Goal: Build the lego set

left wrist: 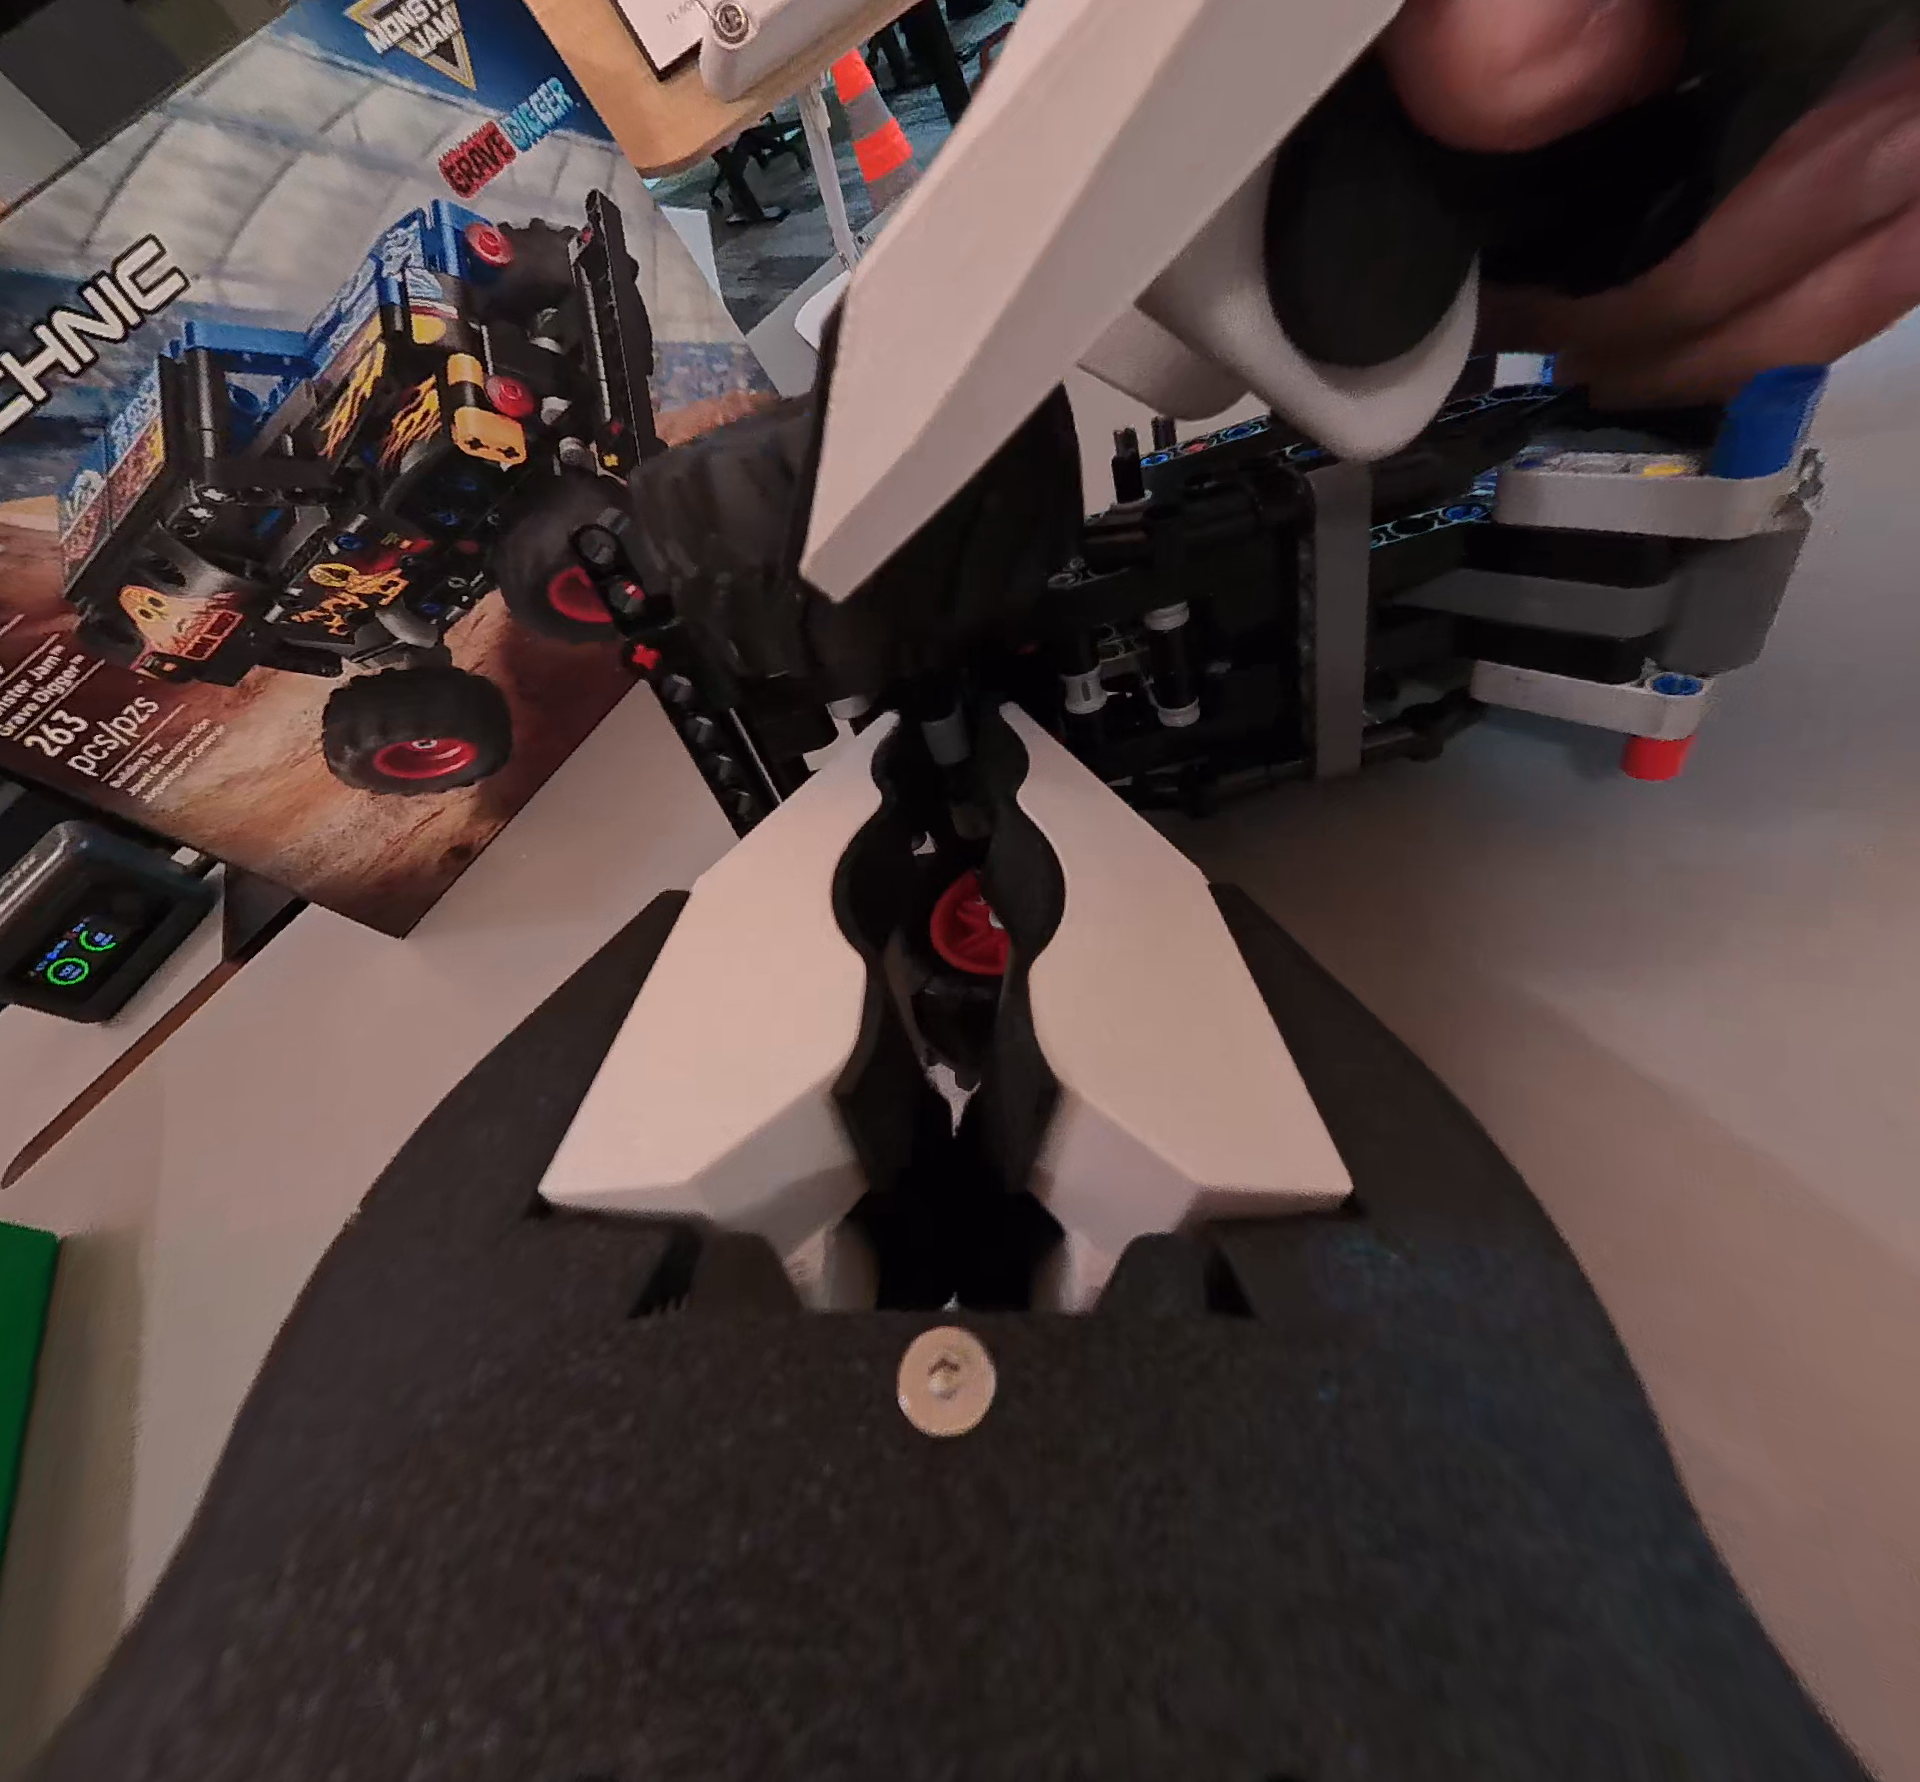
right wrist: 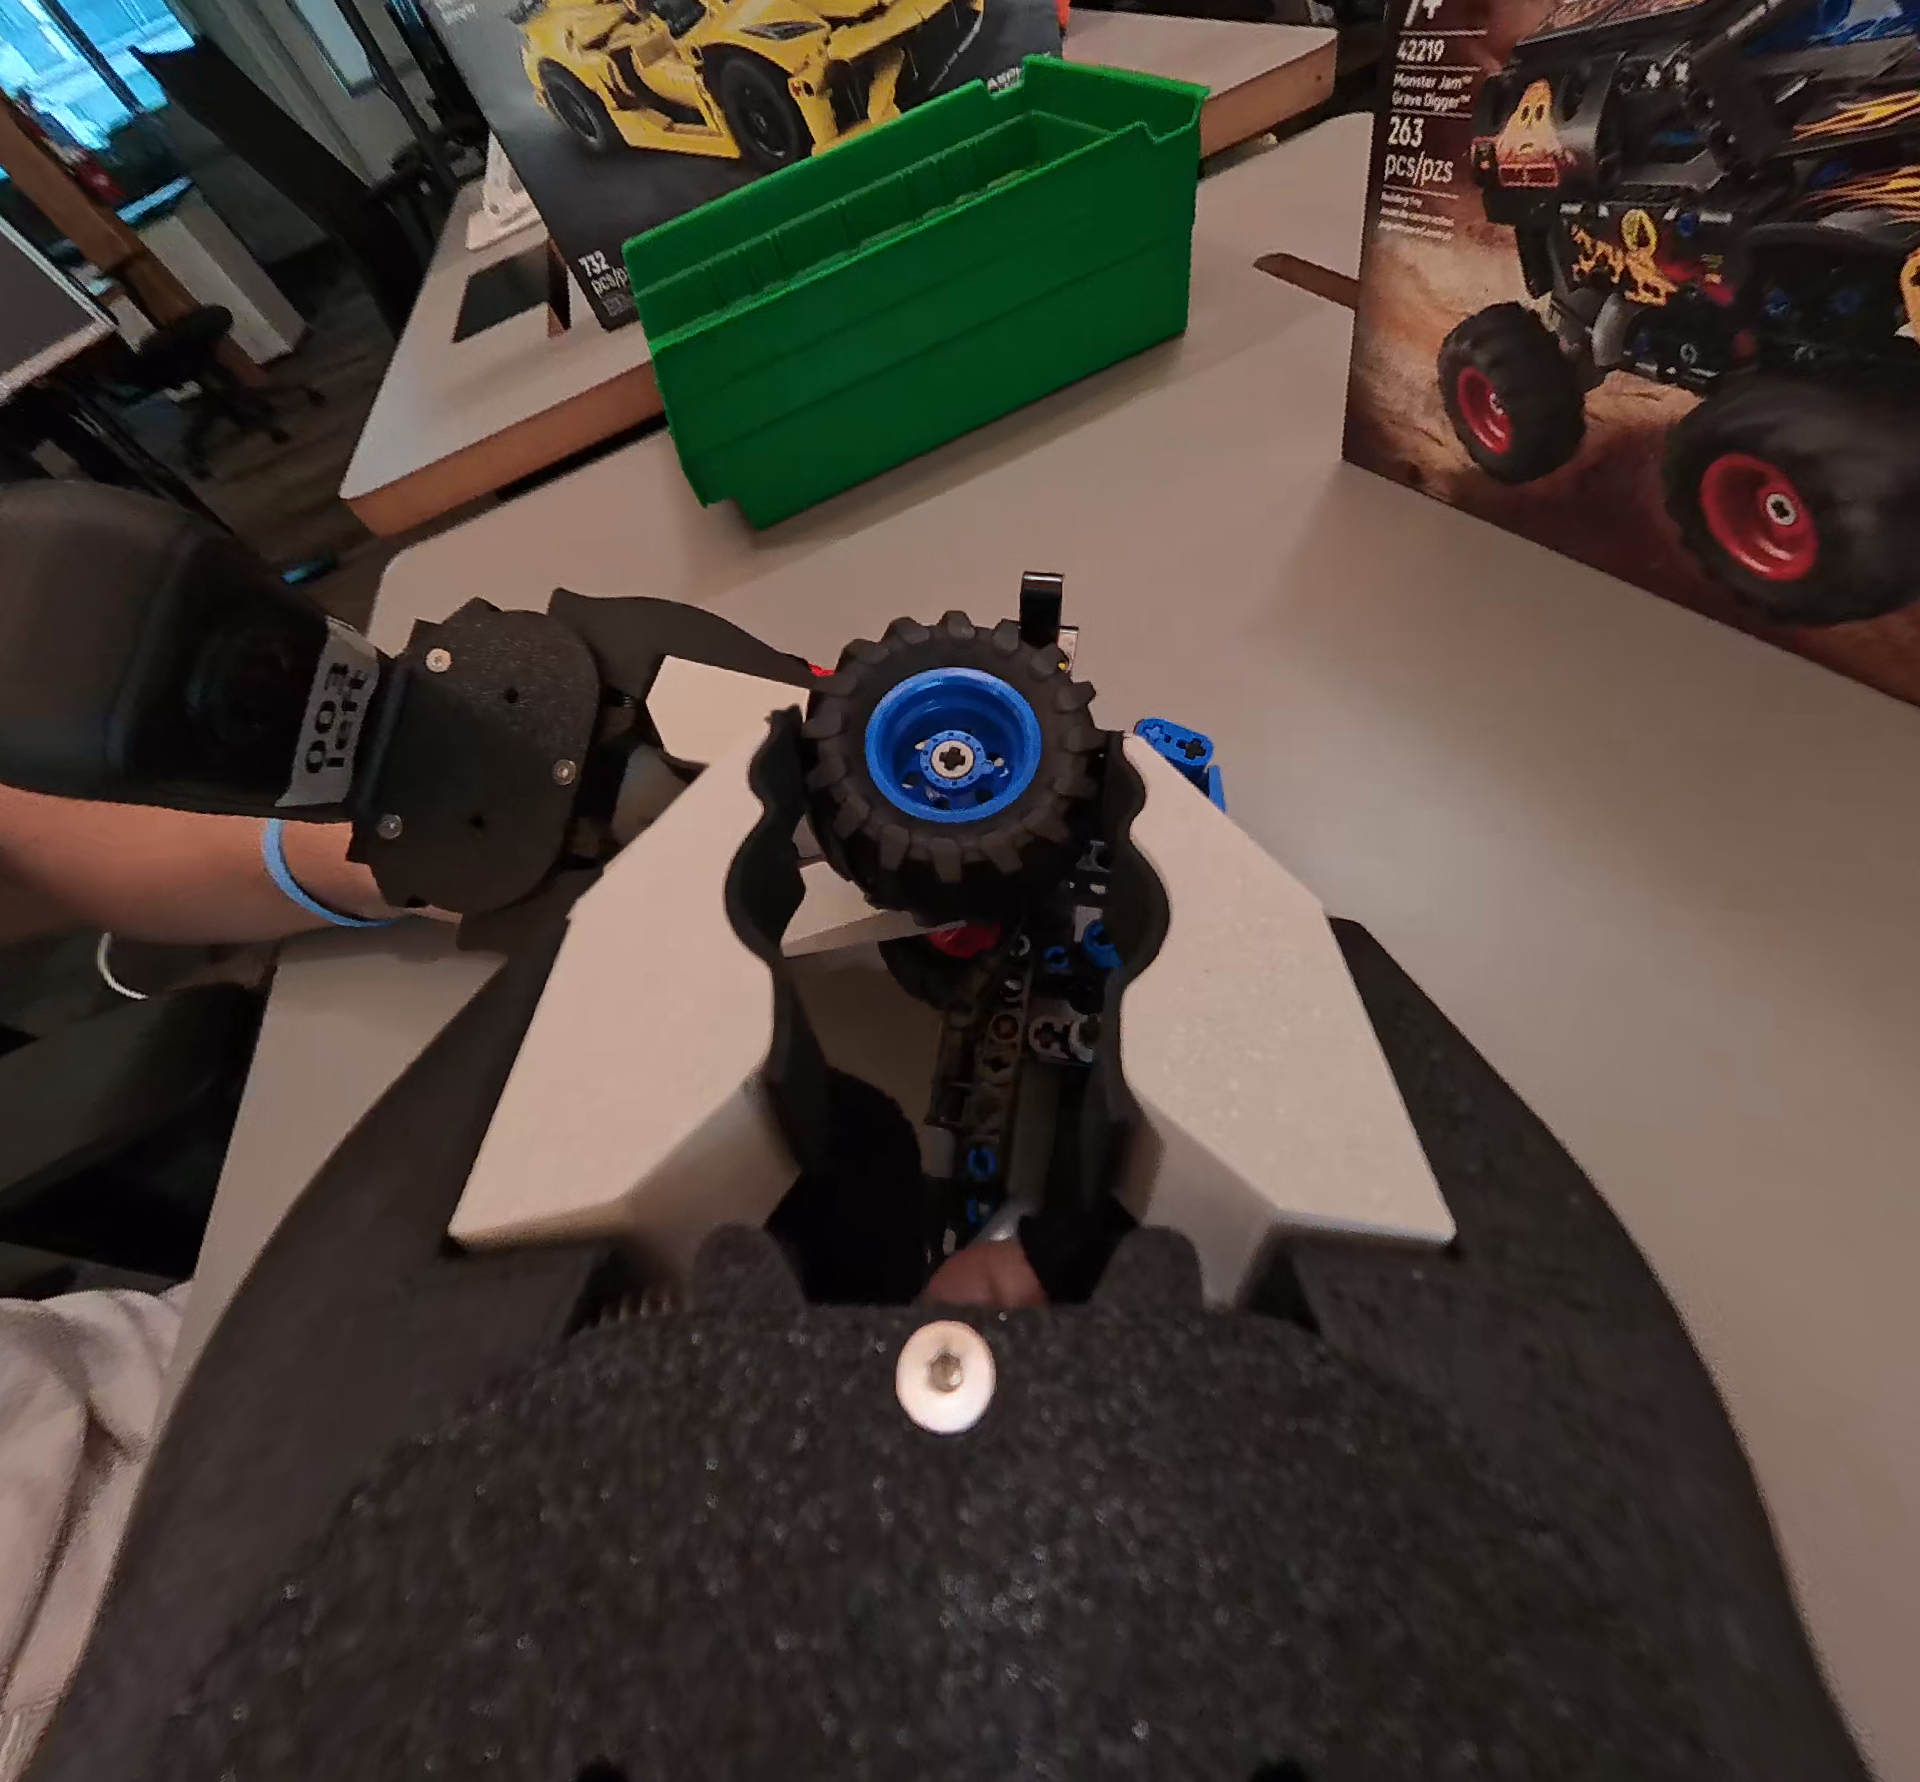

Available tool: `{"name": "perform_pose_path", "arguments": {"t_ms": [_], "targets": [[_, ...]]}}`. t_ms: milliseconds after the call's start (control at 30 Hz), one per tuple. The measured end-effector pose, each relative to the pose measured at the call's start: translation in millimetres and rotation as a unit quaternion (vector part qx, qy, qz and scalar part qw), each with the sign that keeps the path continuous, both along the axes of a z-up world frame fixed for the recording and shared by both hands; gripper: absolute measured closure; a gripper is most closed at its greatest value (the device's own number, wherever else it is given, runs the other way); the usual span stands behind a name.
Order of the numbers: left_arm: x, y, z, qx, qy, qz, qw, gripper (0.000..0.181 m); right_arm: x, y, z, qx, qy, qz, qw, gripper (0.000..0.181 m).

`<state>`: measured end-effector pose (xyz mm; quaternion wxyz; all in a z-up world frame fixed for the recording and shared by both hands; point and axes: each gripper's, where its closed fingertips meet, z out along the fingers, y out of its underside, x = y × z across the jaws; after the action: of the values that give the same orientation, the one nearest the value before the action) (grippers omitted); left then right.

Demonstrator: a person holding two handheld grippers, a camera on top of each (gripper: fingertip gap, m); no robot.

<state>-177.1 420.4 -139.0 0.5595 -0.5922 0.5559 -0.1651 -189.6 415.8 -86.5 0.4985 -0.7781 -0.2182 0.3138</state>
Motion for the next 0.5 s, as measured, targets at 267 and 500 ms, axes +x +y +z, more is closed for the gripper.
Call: {"name": "perform_pose_path", "arguments": {"t_ms": [267, 500], "targets": [[0, 1, 2, -0.002, -0.009, 0.002, 1.0, 0.173, 1, 0, 5, 0.004, 0.009, 0.002, 1.0, 0.126], [-5, 6, -5, 0.004, 0.014, 0.016, 1.0, 0.173, 37, 8, 54, 0.068, 0.118, -0.07, 0.988, 0.181]]}}
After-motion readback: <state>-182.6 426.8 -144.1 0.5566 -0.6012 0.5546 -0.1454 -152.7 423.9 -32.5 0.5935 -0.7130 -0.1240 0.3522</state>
